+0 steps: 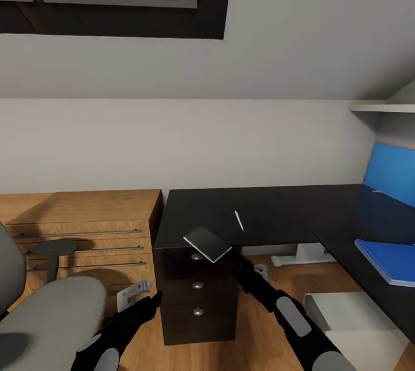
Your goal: In the bedroom, organize the workspace by keeping the computer under the desk, ensuring the monitor is on the desk, placing the keyboard on the desk next to the monitor, placing the mouse on the desk next to the keyboard, moving the folder from the swivel chair onto the desk next to the mouse, stacking the notebook on top of the folder with the pen on top of the notebook, and positioning the swivel chair next to the desk.
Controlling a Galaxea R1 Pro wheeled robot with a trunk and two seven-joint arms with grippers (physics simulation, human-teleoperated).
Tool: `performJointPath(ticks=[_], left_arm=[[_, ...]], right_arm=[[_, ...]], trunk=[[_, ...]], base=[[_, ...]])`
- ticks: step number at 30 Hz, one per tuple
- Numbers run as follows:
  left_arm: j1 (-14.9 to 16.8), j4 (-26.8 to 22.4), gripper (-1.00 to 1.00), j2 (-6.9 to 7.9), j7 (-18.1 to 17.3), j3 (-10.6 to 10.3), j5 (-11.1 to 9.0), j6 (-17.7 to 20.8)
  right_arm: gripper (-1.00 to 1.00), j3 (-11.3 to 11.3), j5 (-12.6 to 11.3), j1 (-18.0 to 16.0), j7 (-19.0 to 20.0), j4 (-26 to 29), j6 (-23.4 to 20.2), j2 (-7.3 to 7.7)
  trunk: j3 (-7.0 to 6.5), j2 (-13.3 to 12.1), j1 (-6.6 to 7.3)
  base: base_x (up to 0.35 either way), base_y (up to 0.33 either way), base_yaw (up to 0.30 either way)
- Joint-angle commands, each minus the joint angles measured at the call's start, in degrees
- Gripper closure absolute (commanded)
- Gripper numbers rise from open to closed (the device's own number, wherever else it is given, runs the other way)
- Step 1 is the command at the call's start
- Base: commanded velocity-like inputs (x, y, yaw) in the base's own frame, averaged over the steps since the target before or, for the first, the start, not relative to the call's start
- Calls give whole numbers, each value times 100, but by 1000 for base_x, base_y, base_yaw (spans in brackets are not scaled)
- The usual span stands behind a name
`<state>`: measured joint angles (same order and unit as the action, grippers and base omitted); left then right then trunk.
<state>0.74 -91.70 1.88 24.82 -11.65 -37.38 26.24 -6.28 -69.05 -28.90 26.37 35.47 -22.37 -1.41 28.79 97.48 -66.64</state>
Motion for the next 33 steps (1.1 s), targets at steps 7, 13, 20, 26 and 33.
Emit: performJointPath(ticks=[7,13,20,26,33], left_arm=[[5,-6,-100,4,70,-7,-56,10],[5,-12,-100,-2,82,8,-58,-1],[5,-14,-100,-3,91,20,-59,-2],[5,-14,-100,-3,93,22,-59,9],[5,-7,-100,8,80,71,-89,6]], right_arm=[[-100,280,-45,-4,-144,-20,-30,19],[-100,321,-47,-6,-211,-22,-34,21],[-100,326,-42,-6,-234,-31,-38,18],[-100,326,-39,-2,-237,-32,-39,18],[-100,329,-38,-3,-341,-32,-38,26]], trunk=[[6,3,0],[60,124,-65],[150,324,-175],[150,324,-175],[150,324,-175]], base=[[0,0,0],[0,0,0],[0,0,0],[0,0,0],[70,27,0]])
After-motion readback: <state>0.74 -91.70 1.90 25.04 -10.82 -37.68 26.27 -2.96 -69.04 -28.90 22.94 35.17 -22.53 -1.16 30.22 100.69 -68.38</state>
